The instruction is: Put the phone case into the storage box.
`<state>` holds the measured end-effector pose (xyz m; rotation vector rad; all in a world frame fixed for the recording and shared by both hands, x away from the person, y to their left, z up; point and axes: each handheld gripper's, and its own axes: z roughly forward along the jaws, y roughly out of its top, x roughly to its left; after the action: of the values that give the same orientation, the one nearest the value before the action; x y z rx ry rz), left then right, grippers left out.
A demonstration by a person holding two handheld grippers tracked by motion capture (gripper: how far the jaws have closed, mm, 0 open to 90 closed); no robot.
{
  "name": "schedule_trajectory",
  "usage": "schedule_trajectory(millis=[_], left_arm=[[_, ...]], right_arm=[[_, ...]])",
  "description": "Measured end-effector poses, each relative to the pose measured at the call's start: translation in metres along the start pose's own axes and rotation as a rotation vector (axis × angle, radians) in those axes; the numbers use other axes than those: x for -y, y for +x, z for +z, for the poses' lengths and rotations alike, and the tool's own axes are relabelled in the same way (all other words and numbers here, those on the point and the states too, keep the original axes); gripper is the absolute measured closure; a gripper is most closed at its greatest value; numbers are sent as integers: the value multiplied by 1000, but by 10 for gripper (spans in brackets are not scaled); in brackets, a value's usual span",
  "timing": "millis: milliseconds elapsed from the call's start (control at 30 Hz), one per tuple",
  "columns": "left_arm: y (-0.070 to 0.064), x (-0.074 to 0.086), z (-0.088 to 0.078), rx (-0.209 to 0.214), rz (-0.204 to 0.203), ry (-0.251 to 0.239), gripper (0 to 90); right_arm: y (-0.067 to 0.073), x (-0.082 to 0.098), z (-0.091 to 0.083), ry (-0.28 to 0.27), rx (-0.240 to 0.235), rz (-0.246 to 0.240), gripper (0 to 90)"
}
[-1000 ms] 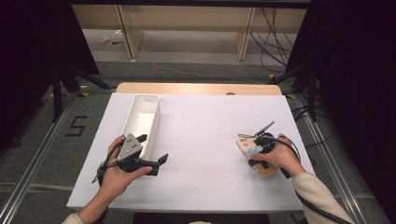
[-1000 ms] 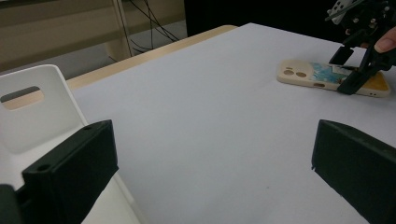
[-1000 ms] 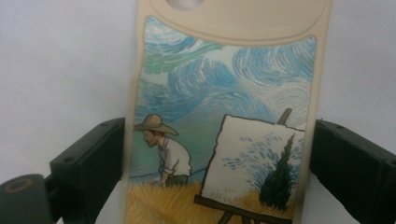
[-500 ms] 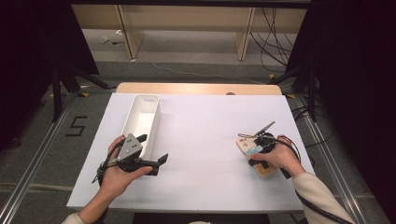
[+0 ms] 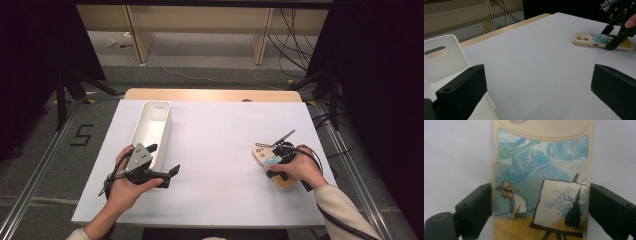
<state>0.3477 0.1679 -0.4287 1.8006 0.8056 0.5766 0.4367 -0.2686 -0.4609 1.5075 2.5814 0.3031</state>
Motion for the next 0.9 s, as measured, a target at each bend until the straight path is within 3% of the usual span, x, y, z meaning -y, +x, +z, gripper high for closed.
schedule_trajectory(millis=[333,600,733,900], left_arm=[[0,0,0,-1,0,0,0],[0,0,1,0,-2,2,0],[0,1,1,0,-5,3,0],[0,0,1,-1,-4,0,0]], right_arm=[[1,-2,-11,-69,1,-8,118],[9,-5,-19,-183,-1,-18,118],[14,-8,-21,-271,-27,-28,117],[17,-9,-23,-328,-43,-25,117]])
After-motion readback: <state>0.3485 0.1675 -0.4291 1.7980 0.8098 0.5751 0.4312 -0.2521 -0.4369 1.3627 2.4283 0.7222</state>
